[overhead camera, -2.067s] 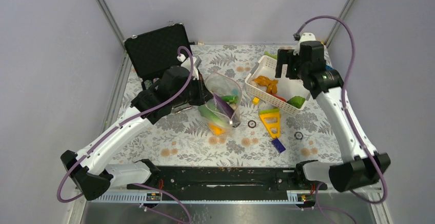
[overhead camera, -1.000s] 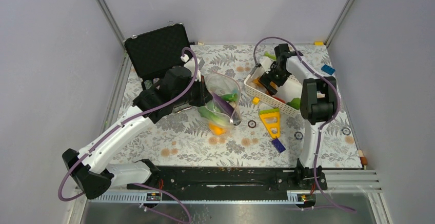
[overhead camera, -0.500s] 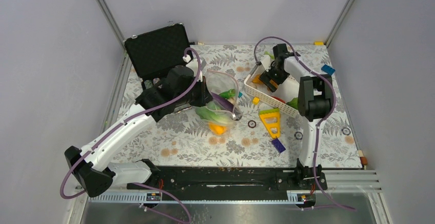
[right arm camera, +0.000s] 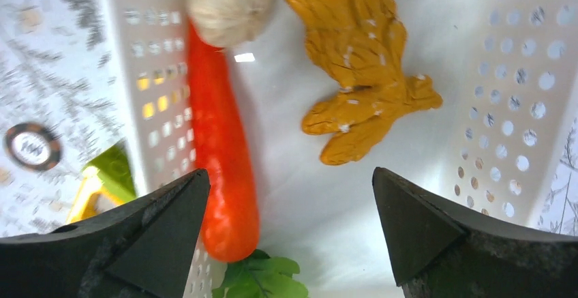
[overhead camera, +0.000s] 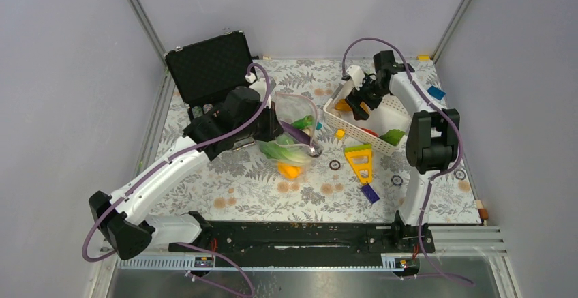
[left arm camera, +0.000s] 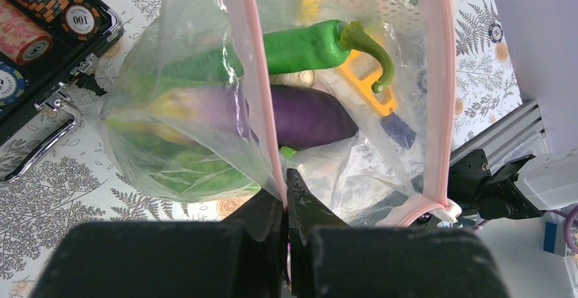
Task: Place the food in the zip-top bag and seal the zipper
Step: Adjust the fake vegetable in the bin, then pick up the fake vegetable from the bin.
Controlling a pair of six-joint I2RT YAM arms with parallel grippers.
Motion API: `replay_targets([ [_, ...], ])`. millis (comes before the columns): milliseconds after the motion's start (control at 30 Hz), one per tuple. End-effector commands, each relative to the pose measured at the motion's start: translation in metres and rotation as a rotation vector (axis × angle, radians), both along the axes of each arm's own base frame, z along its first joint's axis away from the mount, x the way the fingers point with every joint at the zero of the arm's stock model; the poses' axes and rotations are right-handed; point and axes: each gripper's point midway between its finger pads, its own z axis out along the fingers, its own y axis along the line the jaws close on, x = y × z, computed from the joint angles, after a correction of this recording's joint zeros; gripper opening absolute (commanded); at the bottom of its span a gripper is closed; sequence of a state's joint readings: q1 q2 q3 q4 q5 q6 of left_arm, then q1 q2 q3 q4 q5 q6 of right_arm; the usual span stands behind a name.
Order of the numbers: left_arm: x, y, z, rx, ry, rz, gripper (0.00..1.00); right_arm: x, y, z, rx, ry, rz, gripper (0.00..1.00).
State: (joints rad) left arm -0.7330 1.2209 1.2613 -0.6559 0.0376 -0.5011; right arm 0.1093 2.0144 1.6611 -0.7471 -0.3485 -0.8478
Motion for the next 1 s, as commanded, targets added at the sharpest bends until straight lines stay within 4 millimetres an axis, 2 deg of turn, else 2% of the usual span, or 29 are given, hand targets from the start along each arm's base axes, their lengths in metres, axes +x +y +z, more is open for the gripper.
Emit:
replay_targets([
  [0, 0.007, -0.004, 0.022, -0.031, -0.054, -0.002, 0.0, -0.037, 0.016, 0.017, 0.076, 0.085, 0.182, 0.97],
  [100, 0.008, -0.006, 0.022, -0.033, -0.059, -0.008, 0.0, -0.045, 0.012, 0.004, 0.046, 0.125, 0.231, 0.98],
  [233, 0.01, -0.007, 0.02, -0.022, -0.06, -0.011, 0.0, -0.041, 0.003, -0.013, -0.009, 0.158, 0.221, 0.98],
  [333, 0.013, -0.008, 0.018, -0.012, -0.058, -0.012, 0.0, -0.038, -0.001, -0.018, -0.032, 0.168, 0.23, 0.98],
  [533, 0.018, -0.008, 0.015, 0.006, -0.055, 0.001, 0.0, -0.041, -0.011, -0.036, -0.085, 0.229, 0.26, 0.99],
  [767, 0.02, -0.008, 0.014, 0.01, -0.055, 0.003, 0.0, -0.027, -0.029, -0.06, -0.19, 0.222, 0.202, 0.99],
  [900, 0.021, -0.009, 0.013, 0.012, -0.051, 0.003, 0.0, -0.02, -0.028, -0.061, -0.186, 0.202, 0.175, 0.93],
  [967, 0.021, -0.009, 0.013, 0.015, -0.049, 0.001, 0.0, -0.019, -0.027, -0.059, -0.184, 0.195, 0.167, 0.83],
])
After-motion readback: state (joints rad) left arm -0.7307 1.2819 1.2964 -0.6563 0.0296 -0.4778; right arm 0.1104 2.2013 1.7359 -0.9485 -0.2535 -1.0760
